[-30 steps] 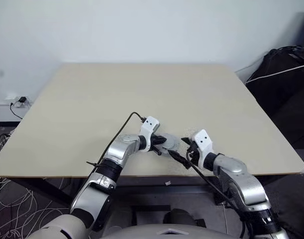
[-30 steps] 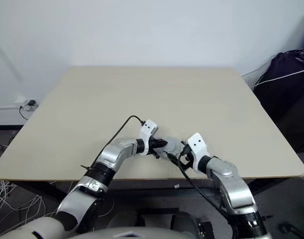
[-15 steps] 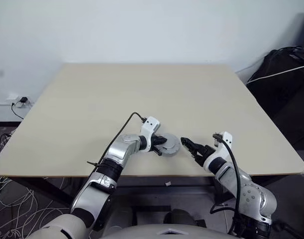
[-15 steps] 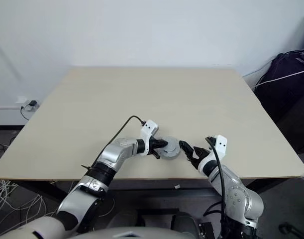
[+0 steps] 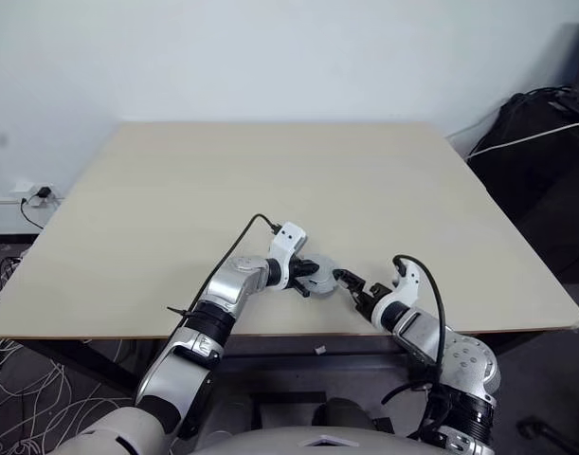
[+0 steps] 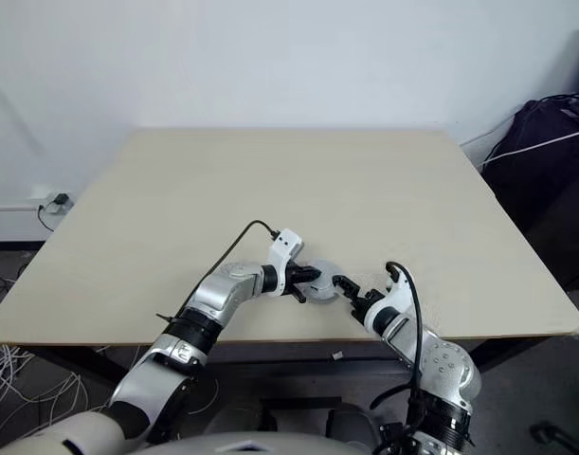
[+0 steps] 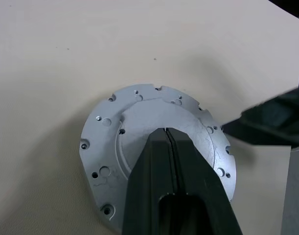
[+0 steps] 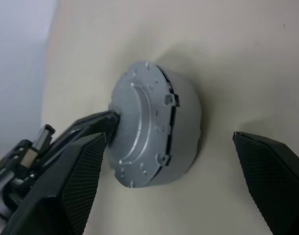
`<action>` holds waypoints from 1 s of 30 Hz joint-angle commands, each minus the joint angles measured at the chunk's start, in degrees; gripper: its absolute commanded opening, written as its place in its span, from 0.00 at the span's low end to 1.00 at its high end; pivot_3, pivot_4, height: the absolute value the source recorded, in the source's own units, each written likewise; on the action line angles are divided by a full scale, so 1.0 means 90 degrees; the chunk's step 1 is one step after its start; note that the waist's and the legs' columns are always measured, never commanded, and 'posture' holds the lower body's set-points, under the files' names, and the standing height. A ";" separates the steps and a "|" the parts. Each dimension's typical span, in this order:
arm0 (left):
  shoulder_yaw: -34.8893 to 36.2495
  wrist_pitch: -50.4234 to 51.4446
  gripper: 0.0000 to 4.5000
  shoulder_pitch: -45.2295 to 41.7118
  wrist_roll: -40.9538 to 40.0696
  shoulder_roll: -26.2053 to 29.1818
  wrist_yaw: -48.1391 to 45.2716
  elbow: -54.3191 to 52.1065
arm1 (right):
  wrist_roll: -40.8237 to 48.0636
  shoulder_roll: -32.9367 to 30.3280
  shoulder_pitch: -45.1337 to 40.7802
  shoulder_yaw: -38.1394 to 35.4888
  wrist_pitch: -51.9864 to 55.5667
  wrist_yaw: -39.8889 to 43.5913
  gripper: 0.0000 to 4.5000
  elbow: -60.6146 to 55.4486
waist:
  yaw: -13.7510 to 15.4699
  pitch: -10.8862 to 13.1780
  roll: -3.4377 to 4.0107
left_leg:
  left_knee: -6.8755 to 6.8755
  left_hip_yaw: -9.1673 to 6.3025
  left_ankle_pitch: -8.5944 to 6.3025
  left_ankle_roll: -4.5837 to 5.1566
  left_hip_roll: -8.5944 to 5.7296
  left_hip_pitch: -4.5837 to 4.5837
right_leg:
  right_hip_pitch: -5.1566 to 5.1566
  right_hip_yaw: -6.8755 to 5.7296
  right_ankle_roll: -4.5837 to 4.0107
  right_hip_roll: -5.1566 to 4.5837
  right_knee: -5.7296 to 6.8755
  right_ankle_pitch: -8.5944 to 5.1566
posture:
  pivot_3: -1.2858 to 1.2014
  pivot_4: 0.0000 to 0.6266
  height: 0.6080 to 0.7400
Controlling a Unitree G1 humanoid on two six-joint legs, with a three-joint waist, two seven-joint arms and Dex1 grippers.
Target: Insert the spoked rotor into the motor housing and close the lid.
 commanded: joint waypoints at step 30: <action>-0.0075 0.0088 0.00 0.0134 0.0069 0.0166 0.0021 -0.0195 | 0.0096 0.0304 -0.0549 0.0329 -0.0789 0.0285 1.00 0.1244 | -0.0220 -0.0001 0.0000 | 0.0004 0.0023 0.0007 0.0012 0.0018 0.0060 | 0.0017 0.0054 0.0032 0.0026 -0.0006 0.0028 | 0.52 0.00 1.00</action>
